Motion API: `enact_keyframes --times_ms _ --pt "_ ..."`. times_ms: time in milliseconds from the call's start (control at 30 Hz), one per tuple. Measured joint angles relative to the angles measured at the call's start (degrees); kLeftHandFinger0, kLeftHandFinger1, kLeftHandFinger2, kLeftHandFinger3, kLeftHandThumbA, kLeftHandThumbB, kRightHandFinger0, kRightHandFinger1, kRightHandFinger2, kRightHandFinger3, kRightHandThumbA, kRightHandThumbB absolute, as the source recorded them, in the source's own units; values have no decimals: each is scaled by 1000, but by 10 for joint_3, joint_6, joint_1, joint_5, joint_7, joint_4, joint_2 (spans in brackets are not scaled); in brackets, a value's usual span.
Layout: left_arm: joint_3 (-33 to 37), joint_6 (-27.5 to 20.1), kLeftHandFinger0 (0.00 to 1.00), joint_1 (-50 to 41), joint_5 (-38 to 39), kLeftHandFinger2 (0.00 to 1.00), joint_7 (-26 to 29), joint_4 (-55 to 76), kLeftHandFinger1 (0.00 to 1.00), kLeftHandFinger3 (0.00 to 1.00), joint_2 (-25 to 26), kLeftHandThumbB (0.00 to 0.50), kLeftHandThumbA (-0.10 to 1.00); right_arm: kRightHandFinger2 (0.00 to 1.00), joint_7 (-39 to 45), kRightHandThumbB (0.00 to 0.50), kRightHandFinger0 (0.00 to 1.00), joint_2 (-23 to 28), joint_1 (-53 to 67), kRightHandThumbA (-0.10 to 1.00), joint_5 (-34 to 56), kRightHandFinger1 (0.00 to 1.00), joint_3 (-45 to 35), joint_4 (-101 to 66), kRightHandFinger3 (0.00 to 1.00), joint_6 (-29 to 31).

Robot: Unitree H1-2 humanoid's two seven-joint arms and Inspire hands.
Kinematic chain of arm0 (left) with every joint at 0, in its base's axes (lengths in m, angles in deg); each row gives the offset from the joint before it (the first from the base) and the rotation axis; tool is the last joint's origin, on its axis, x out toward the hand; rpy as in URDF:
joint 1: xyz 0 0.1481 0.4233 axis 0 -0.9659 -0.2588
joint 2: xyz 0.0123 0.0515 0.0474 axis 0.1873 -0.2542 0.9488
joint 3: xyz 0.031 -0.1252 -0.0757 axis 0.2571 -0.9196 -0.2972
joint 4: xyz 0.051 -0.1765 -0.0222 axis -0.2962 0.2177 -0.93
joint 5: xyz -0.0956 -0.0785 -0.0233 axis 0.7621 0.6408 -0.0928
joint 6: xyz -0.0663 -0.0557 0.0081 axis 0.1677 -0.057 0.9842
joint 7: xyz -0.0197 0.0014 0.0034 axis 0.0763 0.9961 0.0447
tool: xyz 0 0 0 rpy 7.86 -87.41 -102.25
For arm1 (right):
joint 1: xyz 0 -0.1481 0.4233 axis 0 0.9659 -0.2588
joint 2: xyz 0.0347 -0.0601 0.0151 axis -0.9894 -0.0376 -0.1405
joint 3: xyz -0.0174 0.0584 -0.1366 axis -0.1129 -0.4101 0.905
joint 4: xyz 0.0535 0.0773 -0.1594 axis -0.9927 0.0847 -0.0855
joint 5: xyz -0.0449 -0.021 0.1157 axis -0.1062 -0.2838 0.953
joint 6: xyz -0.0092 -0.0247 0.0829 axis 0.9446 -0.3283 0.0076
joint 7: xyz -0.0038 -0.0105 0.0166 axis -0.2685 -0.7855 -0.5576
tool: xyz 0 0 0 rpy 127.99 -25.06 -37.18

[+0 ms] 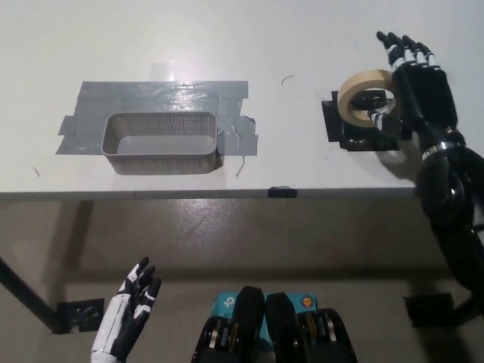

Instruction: The robot picks the tape placed on the black area with right hand and places it in the small grey container.

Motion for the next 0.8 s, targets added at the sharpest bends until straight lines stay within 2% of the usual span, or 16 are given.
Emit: enact_keyframes --times_ms 200,300,467,800 --pt "2 0 1000 0 -2 1000 0 0 1000 1000 0 82 838 1000 -12 399 1000 0 -44 912 -9 1000 24 71 1000 -7" --pt "2 0 1000 0 -2 1000 0 0 1000 1000 0 92 840 1000 -20 381 1000 0 -58 904 -14 1000 36 101 1000 -7" --pt "5 0 1000 1 -4 1000 0 1 1000 1000 0 69 831 1000 -31 354 1000 0 -81 864 -18 1000 48 143 1000 -9" --pt "9 0 1000 1 -10 1000 0 1 1000 1000 2 62 831 1000 -55 369 1000 1 -123 860 -26 1000 97 239 1000 -9"
